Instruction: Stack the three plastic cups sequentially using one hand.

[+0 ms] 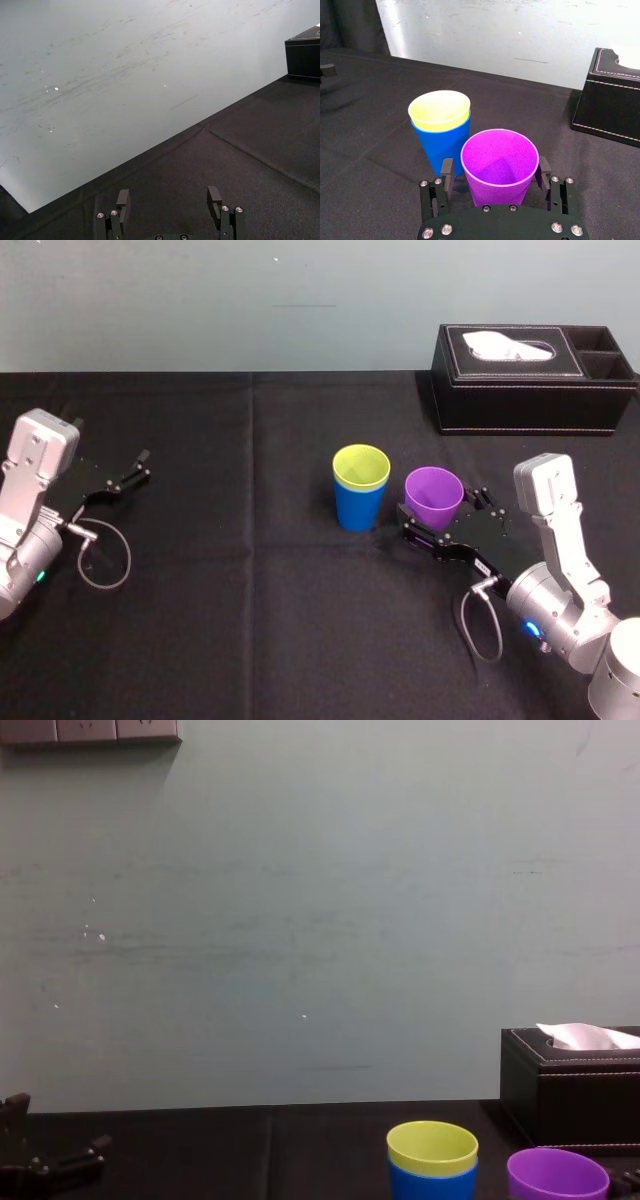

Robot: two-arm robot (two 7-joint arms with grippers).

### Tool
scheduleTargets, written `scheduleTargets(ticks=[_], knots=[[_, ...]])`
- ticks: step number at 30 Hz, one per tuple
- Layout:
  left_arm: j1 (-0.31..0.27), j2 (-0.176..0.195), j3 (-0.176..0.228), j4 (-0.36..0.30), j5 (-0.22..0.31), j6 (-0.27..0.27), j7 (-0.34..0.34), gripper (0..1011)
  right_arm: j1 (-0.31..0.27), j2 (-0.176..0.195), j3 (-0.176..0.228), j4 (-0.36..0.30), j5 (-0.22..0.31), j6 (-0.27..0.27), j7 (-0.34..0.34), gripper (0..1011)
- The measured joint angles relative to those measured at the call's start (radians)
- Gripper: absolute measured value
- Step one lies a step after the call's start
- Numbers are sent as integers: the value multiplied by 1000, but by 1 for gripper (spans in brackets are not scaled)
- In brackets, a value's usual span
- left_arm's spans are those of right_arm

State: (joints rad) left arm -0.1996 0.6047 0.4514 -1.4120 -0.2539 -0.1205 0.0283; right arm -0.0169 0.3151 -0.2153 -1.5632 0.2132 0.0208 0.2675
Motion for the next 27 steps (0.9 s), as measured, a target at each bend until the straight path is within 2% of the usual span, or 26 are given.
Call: scheduleTargets(ticks=[6, 9, 19, 27], knots=[[0, 0, 0, 0, 0, 0, 0, 1012, 0, 0, 0, -1, 1, 1, 0, 894], [0, 0, 0, 0, 0, 0, 0, 1011, -1, 1, 0, -1, 1, 2, 0, 807], [0, 0, 0, 0, 0, 0, 0, 1011, -2, 2, 0, -4, 2, 5, 1, 750], [0, 0, 0, 0, 0, 0, 0, 1011, -6, 26, 16, -74, 32, 90, 20, 733]])
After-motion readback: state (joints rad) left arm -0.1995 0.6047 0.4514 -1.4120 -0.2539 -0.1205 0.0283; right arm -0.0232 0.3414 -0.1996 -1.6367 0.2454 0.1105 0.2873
